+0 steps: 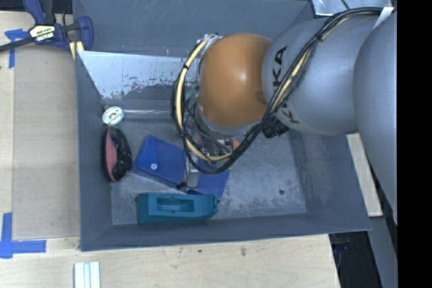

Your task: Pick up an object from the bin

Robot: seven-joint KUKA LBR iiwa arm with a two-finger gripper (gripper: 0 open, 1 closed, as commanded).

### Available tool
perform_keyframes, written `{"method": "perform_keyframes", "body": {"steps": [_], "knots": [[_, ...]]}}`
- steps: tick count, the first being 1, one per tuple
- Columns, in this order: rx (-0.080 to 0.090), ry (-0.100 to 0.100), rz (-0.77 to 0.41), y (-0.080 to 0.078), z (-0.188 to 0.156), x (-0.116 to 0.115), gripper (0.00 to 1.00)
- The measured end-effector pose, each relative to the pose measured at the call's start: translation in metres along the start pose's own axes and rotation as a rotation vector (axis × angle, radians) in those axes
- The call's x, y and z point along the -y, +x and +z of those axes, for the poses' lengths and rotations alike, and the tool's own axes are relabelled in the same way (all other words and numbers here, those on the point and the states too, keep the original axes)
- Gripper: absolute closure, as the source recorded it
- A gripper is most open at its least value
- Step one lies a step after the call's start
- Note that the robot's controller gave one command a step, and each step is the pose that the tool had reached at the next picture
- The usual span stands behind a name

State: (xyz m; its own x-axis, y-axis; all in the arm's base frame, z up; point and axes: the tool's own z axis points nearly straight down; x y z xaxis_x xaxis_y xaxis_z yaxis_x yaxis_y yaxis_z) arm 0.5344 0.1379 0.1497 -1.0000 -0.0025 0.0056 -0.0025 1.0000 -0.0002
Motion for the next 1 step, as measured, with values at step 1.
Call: {"method": "perform_keyframes", "body": {"steps": [1], "knots": [[0.008, -0.001, 0.002, -0.0018, -0.0047, 0.0007, 0.00]]}}
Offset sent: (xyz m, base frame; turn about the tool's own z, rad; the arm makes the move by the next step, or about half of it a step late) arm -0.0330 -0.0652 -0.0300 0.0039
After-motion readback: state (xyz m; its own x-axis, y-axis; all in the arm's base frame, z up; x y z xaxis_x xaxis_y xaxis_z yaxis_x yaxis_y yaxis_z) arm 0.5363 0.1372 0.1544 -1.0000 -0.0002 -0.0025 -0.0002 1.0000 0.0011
